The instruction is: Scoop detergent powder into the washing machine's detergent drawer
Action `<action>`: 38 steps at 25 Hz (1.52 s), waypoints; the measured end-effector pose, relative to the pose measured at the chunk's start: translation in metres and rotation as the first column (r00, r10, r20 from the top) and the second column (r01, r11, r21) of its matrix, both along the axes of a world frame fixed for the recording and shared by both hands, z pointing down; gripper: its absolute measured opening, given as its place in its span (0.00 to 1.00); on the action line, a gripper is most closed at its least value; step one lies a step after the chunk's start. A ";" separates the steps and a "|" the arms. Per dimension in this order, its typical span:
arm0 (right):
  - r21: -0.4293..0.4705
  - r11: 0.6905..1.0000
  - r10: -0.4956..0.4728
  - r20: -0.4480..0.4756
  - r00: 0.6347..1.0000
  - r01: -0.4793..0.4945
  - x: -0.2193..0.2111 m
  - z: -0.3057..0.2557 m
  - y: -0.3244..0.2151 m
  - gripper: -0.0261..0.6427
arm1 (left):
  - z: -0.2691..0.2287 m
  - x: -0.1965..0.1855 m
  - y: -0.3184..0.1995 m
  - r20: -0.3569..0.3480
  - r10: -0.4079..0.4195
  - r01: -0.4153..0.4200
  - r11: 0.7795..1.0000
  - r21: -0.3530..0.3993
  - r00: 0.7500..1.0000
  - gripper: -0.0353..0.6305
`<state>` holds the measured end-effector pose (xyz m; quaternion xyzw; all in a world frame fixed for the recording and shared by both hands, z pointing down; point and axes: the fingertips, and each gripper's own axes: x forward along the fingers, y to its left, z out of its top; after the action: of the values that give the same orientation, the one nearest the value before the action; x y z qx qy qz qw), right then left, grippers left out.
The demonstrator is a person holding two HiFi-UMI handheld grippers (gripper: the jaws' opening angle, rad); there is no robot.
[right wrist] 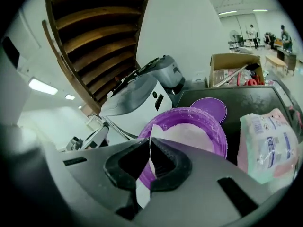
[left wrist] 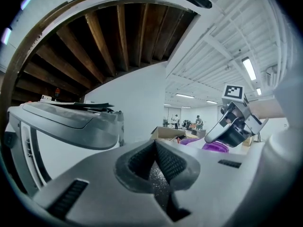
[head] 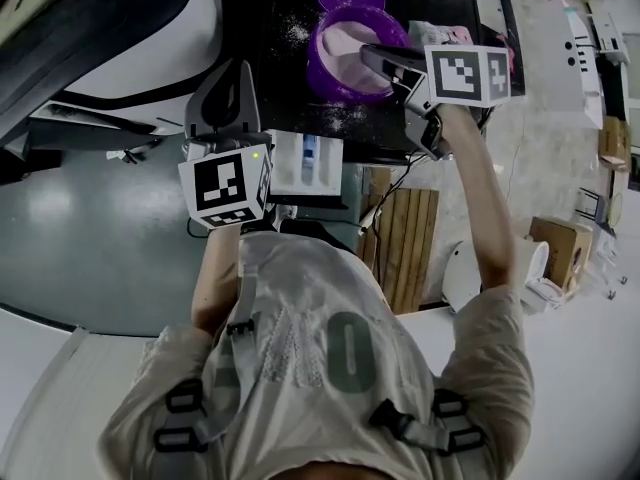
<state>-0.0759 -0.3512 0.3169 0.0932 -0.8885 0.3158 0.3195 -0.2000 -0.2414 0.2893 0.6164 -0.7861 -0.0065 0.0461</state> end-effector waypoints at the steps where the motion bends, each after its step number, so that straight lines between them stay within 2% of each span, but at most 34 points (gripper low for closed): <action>1: -0.031 0.999 0.024 0.038 0.999 -0.023 0.001 -0.003 0.000 0.05 | -0.002 0.001 0.000 0.005 0.003 -0.003 1.000 -0.001 1.000 0.08; 6: -0.177 0.970 0.196 0.177 0.965 -0.164 0.021 -0.018 -0.004 0.05 | -0.011 0.014 -0.005 0.038 0.035 -0.035 0.999 0.002 0.999 0.08; 9: -0.224 0.955 0.255 0.295 0.921 -0.193 0.029 -0.031 -0.007 0.05 | -0.018 0.022 -0.008 0.063 0.057 -0.058 0.998 0.006 0.996 0.08; 11: -0.259 0.940 0.309 0.369 0.876 -0.222 0.035 -0.039 -0.007 0.05 | -0.024 0.026 -0.010 0.083 0.076 -0.077 0.997 0.009 0.994 0.08; 17: -0.408 0.860 0.495 0.527 0.690 -0.306 0.061 -0.046 -0.003 0.05 | -0.033 0.047 -0.014 0.128 0.119 -0.124 0.992 0.031 0.985 0.08; 20: -0.485 0.805 0.588 0.573 0.571 -0.342 0.076 -0.043 -0.002 0.05 | -0.033 0.057 -0.017 0.157 0.131 -0.138 0.990 0.035 0.979 0.08; 24: -0.592 0.712 0.702 0.594 0.394 -0.377 0.099 -0.032 0.006 0.05 | -0.025 0.069 -0.014 0.162 0.154 -0.160 0.987 0.025 0.975 0.08; 29: -0.657 0.636 0.765 0.604 0.222 -0.405 0.125 -0.016 0.026 0.05 | -0.011 0.090 -0.018 0.156 0.212 -0.218 0.976 0.022 0.965 0.08; 35: -0.706 0.547 0.811 0.579 0.078 -0.450 0.152 0.007 0.054 0.05 | 0.001 0.117 -0.021 0.136 0.288 -0.293 0.956 0.024 0.948 0.08; 38: -0.696 0.520 0.818 0.572 0.056 -0.495 0.167 0.018 0.065 0.05 | 0.002 0.126 -0.021 0.133 0.313 -0.320 0.947 0.030 0.940 0.08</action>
<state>0.0907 -0.2860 0.3349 0.2666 -0.6987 0.5604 -0.3560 -0.0736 -0.2620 0.2912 0.7348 -0.6777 0.0199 -0.0189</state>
